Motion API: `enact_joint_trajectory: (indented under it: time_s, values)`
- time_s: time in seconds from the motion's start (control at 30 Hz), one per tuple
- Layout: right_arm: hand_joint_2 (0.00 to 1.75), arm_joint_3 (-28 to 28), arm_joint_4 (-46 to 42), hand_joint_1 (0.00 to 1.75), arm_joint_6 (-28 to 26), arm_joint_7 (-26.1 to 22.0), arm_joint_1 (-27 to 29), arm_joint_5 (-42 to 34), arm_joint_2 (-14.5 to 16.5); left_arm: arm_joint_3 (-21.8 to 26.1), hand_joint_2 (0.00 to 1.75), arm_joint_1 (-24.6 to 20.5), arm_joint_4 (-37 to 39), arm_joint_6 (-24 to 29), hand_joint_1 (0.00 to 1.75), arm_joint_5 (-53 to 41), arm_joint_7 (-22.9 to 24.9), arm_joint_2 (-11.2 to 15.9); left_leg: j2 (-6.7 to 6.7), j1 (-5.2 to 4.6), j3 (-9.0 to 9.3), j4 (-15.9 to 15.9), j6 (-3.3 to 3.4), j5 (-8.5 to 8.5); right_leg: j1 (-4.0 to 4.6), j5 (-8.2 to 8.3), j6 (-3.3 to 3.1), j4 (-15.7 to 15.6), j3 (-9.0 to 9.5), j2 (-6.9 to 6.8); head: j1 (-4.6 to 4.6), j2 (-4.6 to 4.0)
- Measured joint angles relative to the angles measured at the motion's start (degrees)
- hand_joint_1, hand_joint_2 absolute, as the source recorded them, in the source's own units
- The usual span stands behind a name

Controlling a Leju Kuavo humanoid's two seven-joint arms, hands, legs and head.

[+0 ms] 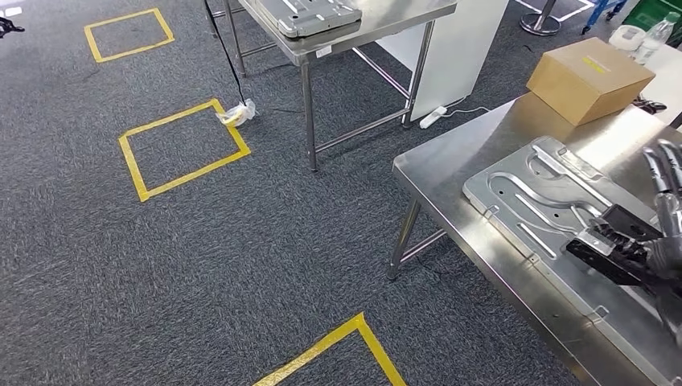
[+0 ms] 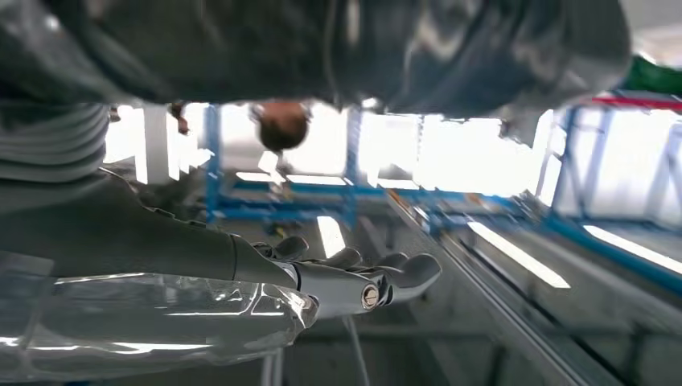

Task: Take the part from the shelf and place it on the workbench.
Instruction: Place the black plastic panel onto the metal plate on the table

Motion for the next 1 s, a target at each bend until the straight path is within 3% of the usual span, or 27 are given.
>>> enact_joint_trajectory:
  time_s: [0.2,0.3,0.37,0.43,0.47,0.5,0.53,0.63,0.7,0.77,0.83,0.87,0.93,0.97,1.0]
  values:
    - [0.00,5.5,-11.8,0.00,-1.0,0.7,1.4,3.2,0.7,0.1,0.00,0.0,0.1,0.4,0.00,-0.1,-0.5,-0.1,-0.01,-0.36,-0.06,0.2,0.44,-0.27,-0.30,-0.02,0.41,-0.1,0.03,-0.02,0.00,0.00]
    - [0.00,6.6,-14.4,0.00,-1.2,1.0,1.6,3.2,0.7,0.1,0.00,0.0,0.1,0.4,0.00,-0.1,-0.5,-0.2,0.08,-0.19,0.30,-0.5,1.07,0.03,-0.42,-0.37,0.89,0.1,0.05,-0.02,0.01,0.00]
    - [0.00,7.0,-15.4,0.00,-1.4,1.1,1.7,3.2,0.7,0.1,0.00,0.0,0.1,0.4,0.00,-0.2,-0.6,-0.3,0.20,0.07,0.74,-1.3,1.59,0.39,-0.35,-2.82,0.90,3.9,-1.62,-0.08,0.03,0.00]
    - [0.00,7.5,-15.9,0.00,-1.7,0.8,1.8,3.1,0.7,0.1,0.00,0.0,0.1,0.4,0.00,-0.2,-0.6,-0.4,-0.01,0.00,0.79,-1.5,1.78,0.45,-0.26,-6.48,0.78,11.5,-5.40,-0.13,0.04,0.00]
    - [0.00,7.9,-16.2,0.00,-2.0,0.5,2.0,3.2,0.7,0.2,0.00,0.0,0.1,0.4,0.00,-0.3,-0.5,-0.4,-0.25,-0.07,0.77,-1.4,1.78,0.43,-0.23,-7.42,0.73,14.6,-7.02,-0.13,0.04,0.00]
    - [0.00,8.4,-16.5,0.00,-2.3,0.1,2.1,3.4,0.7,0.2,0.00,0.0,0.1,0.4,0.00,-0.4,-0.5,-0.4,-0.54,-0.14,0.76,-1.4,1.77,0.41,-0.21,-7.23,0.63,15.8,-7.74,-0.13,0.04,0.00]
    - [0.00,8.9,-16.9,0.00,-2.5,-0.2,2.2,3.7,0.7,0.2,0.00,0.0,0.1,0.4,0.00,-0.5,-0.4,-0.4,-0.85,-0.19,0.77,-1.3,1.72,0.37,-0.17,-5.91,0.47,14.7,-7.32,-0.10,0.04,0.00]
    - [0.00,10.4,-18.8,0.00,-2.8,-0.4,2.2,4.5,0.7,0.2,0.00,-0.2,0.1,0.5,0.00,-0.6,0.1,-0.6,-1.98,-0.18,0.64,-0.7,1.26,0.17,0.10,-0.60,-0.36,3.8,-2.21,1.47,0.03,0.00]
    - [0.00,11.4,-20.0,0.00,-2.9,-0.2,2.1,4.8,0.7,0.2,0.00,-0.3,0.1,0.8,0.00,-0.6,0.8,-0.7,-2.75,-0.04,0.34,-0.5,0.62,0.22,0.45,0.17,-0.74,0.5,-0.71,2.14,0.02,0.01]
    - [0.00,12.8,-20.9,0.00,-3.0,0.0,2.1,5.0,0.8,0.2,0.00,-0.3,0.2,1.2,0.00,-0.8,1.5,-0.6,-3.42,0.07,0.23,-0.7,-0.16,0.38,0.57,0.43,-1.14,0.1,-0.56,1.24,0.01,0.02]
    - [0.00,14.6,-21.6,0.00,-3.0,0.1,2.1,5.2,1.0,0.2,0.00,-0.2,0.2,1.3,0.00,-1.3,2.1,-0.6,-2.81,0.11,-0.24,0.5,-0.91,-0.54,0.30,0.71,-1.84,-0.6,-0.03,0.27,-0.05,0.02]
    - [0.00,15.6,-21.8,0.00,-3.1,0.1,2.1,5.3,1.2,0.2,0.00,-0.2,0.2,1.3,0.00,-1.5,2.4,-0.5,-2.15,0.17,-1.25,2.7,-1.31,-1.90,0.13,0.79,-2.18,-0.9,0.22,-0.29,-0.11,0.01]
    - [0.00,17.3,-21.9,0.00,-3.1,0.5,2.1,5.4,1.6,0.2,0.00,-0.3,0.2,1.4,0.00,-1.8,2.6,-0.5,-1.02,0.56,-4.79,10.1,-2.04,-5.63,0.17,0.67,-2.56,-1.0,0.35,-1.36,-0.21,0.01]
    - [0.00,18.1,-21.9,0.00,-3.1,0.8,2.2,5.4,1.8,0.2,0.00,-0.4,0.2,1.4,0.00,-1.9,2.7,-0.5,-0.80,0.76,-6.55,13.6,-2.36,-6.96,0.17,0.59,-2.61,-1.0,0.37,-1.92,-0.21,0.00]
    - [0.00,18.8,-21.8,0.00,-3.1,1.1,2.4,5.2,2.0,0.2,0.00,-0.4,0.1,1.5,0.00,-2.1,2.7,-0.5,-0.67,0.95,-7.49,15.4,-2.62,-7.25,0.15,0.51,-2.58,-1.0,0.42,-2.45,-0.21,0.00]
